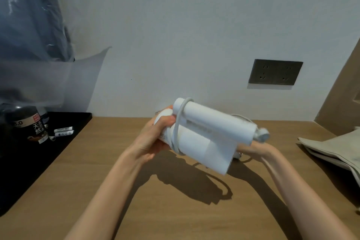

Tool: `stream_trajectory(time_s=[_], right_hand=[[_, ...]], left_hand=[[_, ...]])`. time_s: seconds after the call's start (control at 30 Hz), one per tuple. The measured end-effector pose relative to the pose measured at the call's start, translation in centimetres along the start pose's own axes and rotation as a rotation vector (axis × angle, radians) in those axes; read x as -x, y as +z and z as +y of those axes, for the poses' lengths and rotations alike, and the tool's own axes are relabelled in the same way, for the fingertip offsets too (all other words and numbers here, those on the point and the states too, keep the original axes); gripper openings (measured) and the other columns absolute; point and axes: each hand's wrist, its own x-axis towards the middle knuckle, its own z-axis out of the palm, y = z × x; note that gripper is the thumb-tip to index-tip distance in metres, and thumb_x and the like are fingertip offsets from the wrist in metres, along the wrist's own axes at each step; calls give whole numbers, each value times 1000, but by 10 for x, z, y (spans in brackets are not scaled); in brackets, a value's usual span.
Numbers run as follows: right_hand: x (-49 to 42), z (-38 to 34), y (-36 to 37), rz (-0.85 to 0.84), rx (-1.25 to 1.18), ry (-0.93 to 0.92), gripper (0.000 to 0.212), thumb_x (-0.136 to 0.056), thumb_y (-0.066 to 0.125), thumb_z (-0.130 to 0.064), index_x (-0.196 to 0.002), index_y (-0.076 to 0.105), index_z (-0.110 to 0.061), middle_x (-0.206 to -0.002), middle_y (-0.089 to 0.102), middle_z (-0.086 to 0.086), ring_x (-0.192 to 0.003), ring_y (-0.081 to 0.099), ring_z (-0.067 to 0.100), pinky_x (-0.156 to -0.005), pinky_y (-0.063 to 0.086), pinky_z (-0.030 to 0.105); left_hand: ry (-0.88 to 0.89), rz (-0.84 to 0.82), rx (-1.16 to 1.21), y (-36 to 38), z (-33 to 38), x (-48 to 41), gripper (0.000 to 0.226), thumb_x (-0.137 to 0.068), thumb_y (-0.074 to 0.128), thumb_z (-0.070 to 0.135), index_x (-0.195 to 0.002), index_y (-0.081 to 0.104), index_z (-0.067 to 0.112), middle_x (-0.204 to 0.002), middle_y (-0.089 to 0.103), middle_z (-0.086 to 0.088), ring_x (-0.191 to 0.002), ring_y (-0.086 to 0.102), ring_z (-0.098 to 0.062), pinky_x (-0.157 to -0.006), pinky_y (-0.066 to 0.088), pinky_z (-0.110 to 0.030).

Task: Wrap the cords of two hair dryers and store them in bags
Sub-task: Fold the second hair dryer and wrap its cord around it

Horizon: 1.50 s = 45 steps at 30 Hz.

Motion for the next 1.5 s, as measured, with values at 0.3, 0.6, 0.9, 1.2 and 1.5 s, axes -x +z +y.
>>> stream_trajectory(time_s=[0.3,0.6,0.9,1.2,1.5], right_hand=[[9,-17,-14,41,137,-146,49,-77,60,-65,-68,70,-17,-71,55,11,-66,50,15,-71,36,27],[18,-47,-15,181,170,-223,42,-78,56,-61,-72,75,-25,-101,61,32,-102,56,41,-97,43,39],[20,-65,-2,398,421,-402,39,-89,50,-52,-71,73,-27,-71,68,14,-64,58,28,-62,48,44],[22,-72,6,484,469,-417,37,-91,49,-48,-72,73,-28,-66,67,9,-58,53,22,-56,43,41],[34,-86,32,547,799,-487,33,-99,41,-36,-96,70,-21,-81,64,-4,-73,58,17,-61,51,41]], left_hand=[[76,-156,-342,3,3,10,46,-49,73,38,-95,70,35,-95,64,0,-77,65,-13,-56,52,-27],[128,-61,-425,1,6,10,47,-49,75,42,-95,68,35,-88,66,8,-75,63,-8,-58,55,-30],[224,133,-388,4,0,4,32,-64,79,21,-91,66,29,-86,64,12,-71,60,-1,-52,53,-26],[255,193,-367,-1,4,5,28,-62,73,26,-89,65,29,-83,64,12,-71,60,-4,-57,59,-35],[386,418,-353,0,3,4,36,-63,80,26,-94,61,29,-104,61,-6,-90,60,-22,-52,58,-37]])
